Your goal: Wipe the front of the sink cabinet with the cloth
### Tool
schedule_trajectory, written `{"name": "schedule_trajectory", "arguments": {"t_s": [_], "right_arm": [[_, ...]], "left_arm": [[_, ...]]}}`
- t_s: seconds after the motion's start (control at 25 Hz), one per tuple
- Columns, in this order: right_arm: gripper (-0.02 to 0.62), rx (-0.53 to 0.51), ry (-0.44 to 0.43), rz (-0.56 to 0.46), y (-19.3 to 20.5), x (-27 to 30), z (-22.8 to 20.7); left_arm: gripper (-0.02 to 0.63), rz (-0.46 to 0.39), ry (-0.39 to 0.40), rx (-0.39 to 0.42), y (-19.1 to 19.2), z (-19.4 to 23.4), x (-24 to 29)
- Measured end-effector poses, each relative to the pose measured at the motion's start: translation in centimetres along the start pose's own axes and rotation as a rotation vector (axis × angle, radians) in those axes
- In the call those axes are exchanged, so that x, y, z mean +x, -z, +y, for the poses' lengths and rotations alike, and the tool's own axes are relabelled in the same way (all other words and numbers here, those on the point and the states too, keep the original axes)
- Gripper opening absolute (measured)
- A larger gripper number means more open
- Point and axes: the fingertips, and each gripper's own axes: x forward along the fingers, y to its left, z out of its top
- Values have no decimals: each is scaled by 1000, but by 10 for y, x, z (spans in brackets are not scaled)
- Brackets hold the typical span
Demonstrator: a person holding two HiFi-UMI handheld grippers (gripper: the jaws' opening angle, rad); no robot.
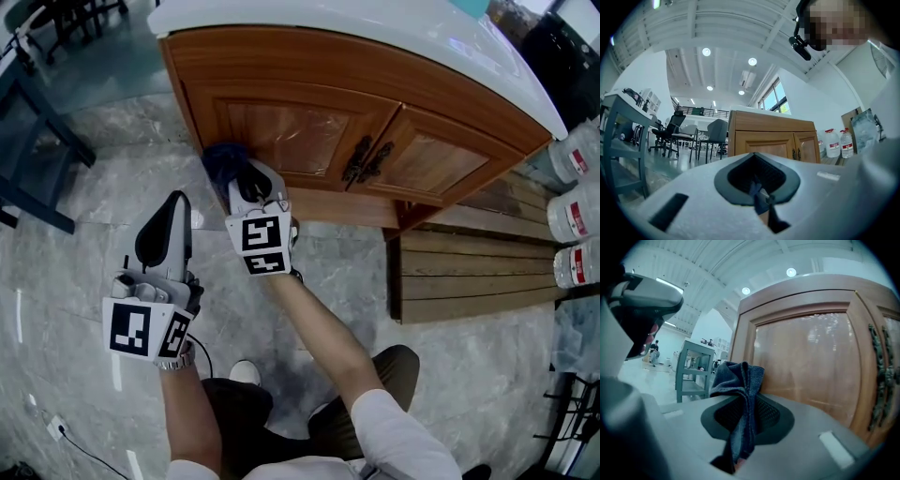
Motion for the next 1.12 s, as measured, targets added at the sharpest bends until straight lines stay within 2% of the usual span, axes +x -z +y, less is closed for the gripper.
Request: {"name": "schedule_trajectory", "arguments": {"t_s": [0.12,0.76,1.12], "right_arm": [[72,8,63,11,8,-12,-29],[72,-7,267,74,44,-76,-125],[72,-7,315,105,60,-109,-158]], "left_arm": [[0,3,15,4,1,-2,3],[0,26,69,6,12,-22,18],[0,30,103,5,16,-38,28]]}}
